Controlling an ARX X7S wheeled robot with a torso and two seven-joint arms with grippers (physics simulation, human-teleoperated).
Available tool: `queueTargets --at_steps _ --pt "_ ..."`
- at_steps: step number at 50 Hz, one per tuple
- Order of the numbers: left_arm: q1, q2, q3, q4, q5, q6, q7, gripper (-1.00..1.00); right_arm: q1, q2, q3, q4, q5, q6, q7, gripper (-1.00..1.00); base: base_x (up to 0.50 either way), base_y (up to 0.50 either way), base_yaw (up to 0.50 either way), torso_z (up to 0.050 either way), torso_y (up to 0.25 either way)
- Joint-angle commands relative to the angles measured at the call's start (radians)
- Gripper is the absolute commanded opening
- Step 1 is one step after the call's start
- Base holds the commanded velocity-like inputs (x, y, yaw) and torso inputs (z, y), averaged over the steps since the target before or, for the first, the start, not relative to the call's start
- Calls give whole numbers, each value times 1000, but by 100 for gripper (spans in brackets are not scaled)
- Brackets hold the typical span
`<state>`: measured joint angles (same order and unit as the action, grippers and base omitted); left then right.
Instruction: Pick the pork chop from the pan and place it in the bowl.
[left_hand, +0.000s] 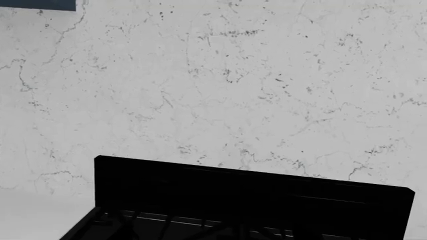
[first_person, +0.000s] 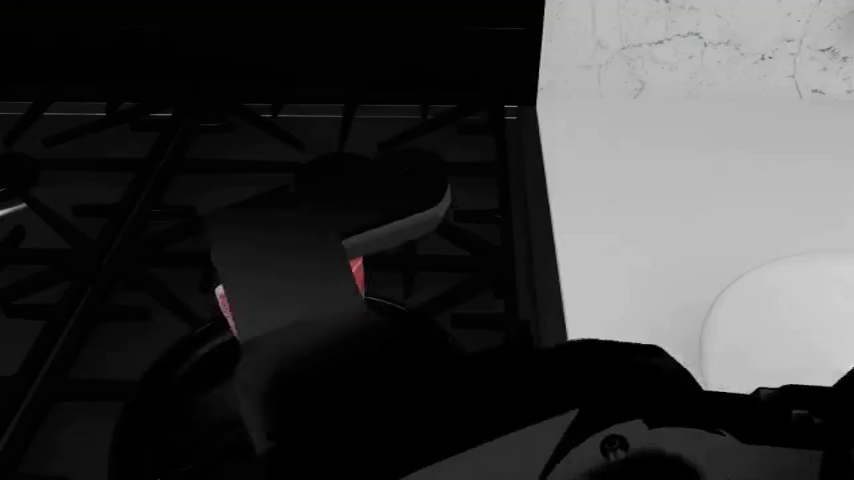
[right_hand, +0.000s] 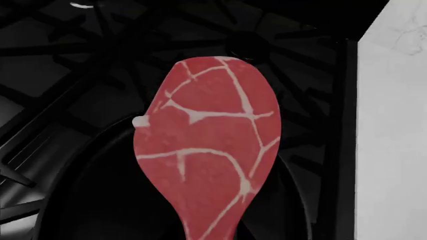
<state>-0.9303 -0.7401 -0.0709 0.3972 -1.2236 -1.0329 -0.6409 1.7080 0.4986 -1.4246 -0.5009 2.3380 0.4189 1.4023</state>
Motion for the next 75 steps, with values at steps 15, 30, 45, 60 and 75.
queueTargets --at_steps 15,30,45,60,75 --pt "1 6 17 -13 9 12 8 100 107 306 108 -32 44 -22 42 -100 0 0 0 0 0" --pt "15 14 34 -34 43 45 46 100 105 489 124 -45 44 -49 60 -100 0 0 0 0 0" --pt "55 15 35 -39 70 79 72 100 100 585 115 -2 16 -45 57 -100 0 0 0 0 0" --pt "42 19 44 -53 65 75 70 100 135 641 95 59 -5 13 80 -100 0 0 0 0 0" --pt "46 22 55 -62 78 87 81 100 115 725 65 59 -17 26 92 -100 0 0 0 0 1"
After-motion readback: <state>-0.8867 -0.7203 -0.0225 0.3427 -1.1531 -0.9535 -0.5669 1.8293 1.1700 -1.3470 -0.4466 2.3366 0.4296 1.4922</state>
